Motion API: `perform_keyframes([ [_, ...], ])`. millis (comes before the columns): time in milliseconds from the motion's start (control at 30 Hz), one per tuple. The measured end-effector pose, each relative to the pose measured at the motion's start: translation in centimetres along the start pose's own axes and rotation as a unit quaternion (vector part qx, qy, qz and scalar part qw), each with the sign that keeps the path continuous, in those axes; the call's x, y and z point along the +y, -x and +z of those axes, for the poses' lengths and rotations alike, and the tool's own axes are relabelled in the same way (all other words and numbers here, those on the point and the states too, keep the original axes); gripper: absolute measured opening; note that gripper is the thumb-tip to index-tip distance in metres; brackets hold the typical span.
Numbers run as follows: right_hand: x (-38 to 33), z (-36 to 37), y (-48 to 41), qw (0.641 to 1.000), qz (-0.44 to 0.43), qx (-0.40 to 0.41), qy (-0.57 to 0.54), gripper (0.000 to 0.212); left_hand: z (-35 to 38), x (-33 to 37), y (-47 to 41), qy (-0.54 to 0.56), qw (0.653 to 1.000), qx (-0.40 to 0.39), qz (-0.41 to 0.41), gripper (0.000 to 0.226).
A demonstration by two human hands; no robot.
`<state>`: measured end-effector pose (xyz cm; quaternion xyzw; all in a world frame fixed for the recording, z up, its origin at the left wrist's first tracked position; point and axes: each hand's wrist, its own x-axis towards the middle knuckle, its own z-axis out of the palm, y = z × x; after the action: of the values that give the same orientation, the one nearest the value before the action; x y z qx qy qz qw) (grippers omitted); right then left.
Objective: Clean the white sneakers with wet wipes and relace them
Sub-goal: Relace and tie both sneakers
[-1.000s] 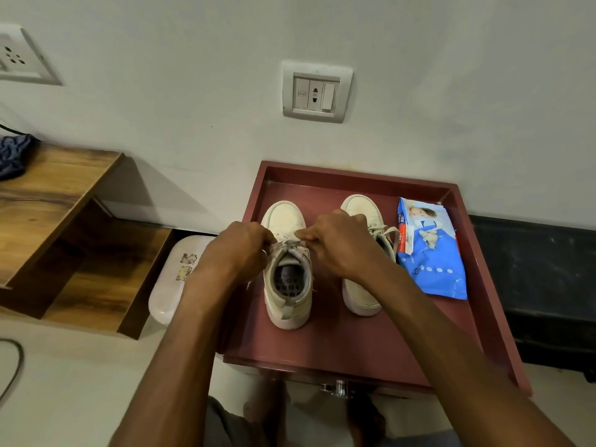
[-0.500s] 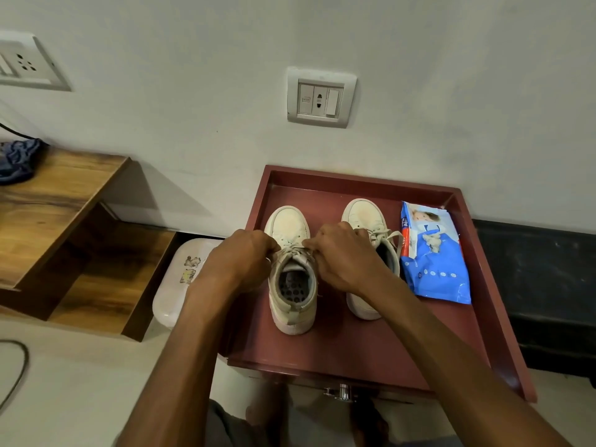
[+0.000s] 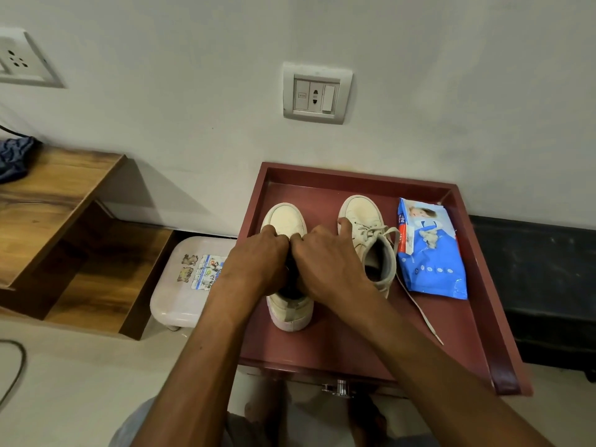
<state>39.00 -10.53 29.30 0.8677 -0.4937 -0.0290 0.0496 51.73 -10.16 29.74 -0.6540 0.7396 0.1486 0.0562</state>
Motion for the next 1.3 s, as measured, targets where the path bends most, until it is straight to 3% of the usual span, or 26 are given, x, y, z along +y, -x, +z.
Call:
perform_keyframes([
  [200,0.3,0.1,0.3,1.000,-0.009,-0.003,0.011,0.030,0.1,-0.6,-0.1,0.032,0.999,-0.028,0.004,0.039],
  [300,0.0,0.0,0.1,0.999,-0.010,-0.050,-0.008,0.050,-0.1,-0.7,-0.1,0.023,0.999,-0.036,-0.007,0.046],
  [400,1.0,-0.7,0.0,0.988,0.020,-0.113,-0.108,0.072,-0.7,-0.8,0.3,-0.013,0.999,-0.044,-0.016,0.065],
  [533,3.9,-2.3,0.6,0.970,0.083,-0.062,-0.221,0.057,-2.2,-0.9,0.7,0.031,0.999,0.004,-0.004,0.084],
  [667,8.1,-3.5,1.7,0.954,0.160,0.083,-0.239,0.031,-2.0,1.1,-0.2,0.158,0.973,0.163,0.033,0.053],
  [733,10.2,-3.7,2.4,0.947,0.214,0.109,-0.215,0.027,-1.7,2.8,-0.6,0.183,0.963,0.189,0.049,0.045],
  [867,13.2,-2.9,3.8,0.950,0.259,0.013,-0.173,0.031,-0.6,6.3,-1.4,0.195,0.965,0.160,0.067,0.039],
  [1000,13.1,0.0,4.1,0.948,0.248,-0.114,-0.165,0.032,1.2,9.0,-2.5,0.128,0.982,0.133,0.048,0.037],
  [1300,12.4,0.8,5.3,0.959,0.171,-0.102,-0.203,0.015,1.7,10.5,-3.6,0.084,0.990,0.113,0.008,0.024],
])
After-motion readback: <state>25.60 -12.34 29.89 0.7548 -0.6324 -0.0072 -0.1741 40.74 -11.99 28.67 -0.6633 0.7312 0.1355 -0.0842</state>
